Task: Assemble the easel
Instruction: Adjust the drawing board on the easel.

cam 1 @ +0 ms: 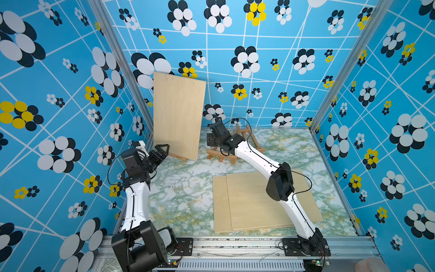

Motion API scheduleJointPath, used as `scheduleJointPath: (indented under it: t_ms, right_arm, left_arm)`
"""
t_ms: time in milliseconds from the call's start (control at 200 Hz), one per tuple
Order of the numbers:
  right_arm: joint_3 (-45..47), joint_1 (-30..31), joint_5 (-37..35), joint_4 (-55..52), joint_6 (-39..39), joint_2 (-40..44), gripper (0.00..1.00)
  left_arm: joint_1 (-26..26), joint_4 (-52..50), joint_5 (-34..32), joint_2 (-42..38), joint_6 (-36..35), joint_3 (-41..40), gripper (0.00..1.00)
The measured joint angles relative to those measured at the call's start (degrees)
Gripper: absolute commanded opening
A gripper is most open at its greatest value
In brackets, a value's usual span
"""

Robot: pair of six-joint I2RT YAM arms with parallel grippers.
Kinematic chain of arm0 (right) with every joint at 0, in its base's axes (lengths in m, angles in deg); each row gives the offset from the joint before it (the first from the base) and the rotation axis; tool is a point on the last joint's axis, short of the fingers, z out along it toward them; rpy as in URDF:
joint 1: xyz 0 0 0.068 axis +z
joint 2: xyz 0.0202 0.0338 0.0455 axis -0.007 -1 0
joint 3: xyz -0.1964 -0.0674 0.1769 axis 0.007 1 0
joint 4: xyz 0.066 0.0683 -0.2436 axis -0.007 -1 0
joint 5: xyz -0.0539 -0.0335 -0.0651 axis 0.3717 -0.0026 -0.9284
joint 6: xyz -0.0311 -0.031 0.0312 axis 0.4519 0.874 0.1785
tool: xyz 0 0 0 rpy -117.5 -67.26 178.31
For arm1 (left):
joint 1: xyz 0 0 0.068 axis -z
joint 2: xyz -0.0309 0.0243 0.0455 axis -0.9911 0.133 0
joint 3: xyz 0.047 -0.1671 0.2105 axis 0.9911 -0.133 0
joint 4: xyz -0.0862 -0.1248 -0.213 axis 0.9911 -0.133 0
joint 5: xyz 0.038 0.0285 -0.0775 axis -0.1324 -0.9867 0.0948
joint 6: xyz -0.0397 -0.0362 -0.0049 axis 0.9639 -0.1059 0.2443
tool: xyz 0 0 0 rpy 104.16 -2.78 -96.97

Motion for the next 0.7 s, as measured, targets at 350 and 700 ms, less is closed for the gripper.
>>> scheduleJointPath:
  t_ms: [350, 700]
  right_arm:
    - [-12.2, 1.6, 6.34, 4.55, 0.02, -7.56, 0.77]
    - [-3.21, 1.51, 11.28, 12.41, 2.47, -6.1, 0.77]
  left_arm:
    - [-0.11, 0.61, 0.44, -0.33, -0.02, -0.02, 0.99]
    - [-0.28, 0.85, 0.85, -0.26, -0.02, -0.07, 0.99]
